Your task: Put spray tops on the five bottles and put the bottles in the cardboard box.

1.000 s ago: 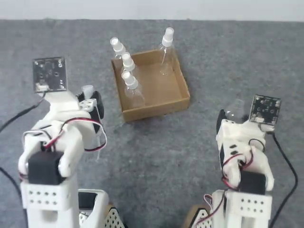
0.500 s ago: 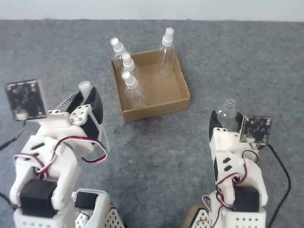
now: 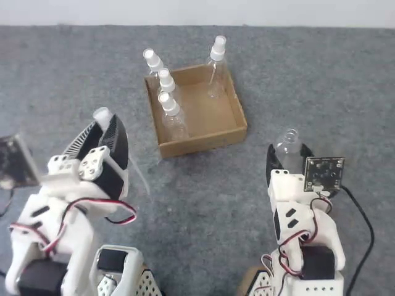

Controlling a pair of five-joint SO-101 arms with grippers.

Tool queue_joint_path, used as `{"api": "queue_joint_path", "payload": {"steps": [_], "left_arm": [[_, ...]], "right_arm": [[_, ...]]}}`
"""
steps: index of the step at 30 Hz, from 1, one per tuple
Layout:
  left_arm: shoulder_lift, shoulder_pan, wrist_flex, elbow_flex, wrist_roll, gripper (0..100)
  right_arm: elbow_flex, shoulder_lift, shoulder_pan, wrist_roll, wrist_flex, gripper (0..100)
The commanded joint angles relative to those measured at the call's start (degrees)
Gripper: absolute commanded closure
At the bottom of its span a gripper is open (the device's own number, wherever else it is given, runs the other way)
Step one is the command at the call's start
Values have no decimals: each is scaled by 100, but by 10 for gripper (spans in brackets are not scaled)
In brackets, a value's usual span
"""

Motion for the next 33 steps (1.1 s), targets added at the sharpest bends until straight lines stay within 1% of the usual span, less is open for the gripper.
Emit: {"api": "queue_joint_path", "payload": {"steps": [1, 5, 7, 11, 14, 17, 21, 25, 30, 33], "left_arm": [[-79, 9, -440, 101, 229, 990], [-79, 44, -782, 338, 413, 990], [-79, 290, -932, 409, 422, 990], [-79, 967, -1116, 435, 422, 990], [-79, 1196, -1336, 435, 431, 990], [-79, 1266, -1600, 444, 457, 990], [-79, 1292, -1987, 444, 809, 990], [-79, 1292, -2426, 673, 853, 990], [-88, 1266, -2787, 1235, 1688, 990], [-88, 1240, -3112, 1481, 1916, 990]], "right_arm": [[-53, -101, -75, 97, 22, 979], [35, -101, -400, 105, 22, 977], [70, -101, -549, 114, 22, 976], [88, -101, -629, 281, 31, 978], [88, -101, -629, 281, 31, 979], [79, -110, -646, 281, 66, 979], [44, -110, -1024, 308, 189, 979], [62, -110, -1200, 316, 189, 979], [70, -110, -1288, 316, 189, 976], [88, -110, -1596, 633, 189, 978]]}}
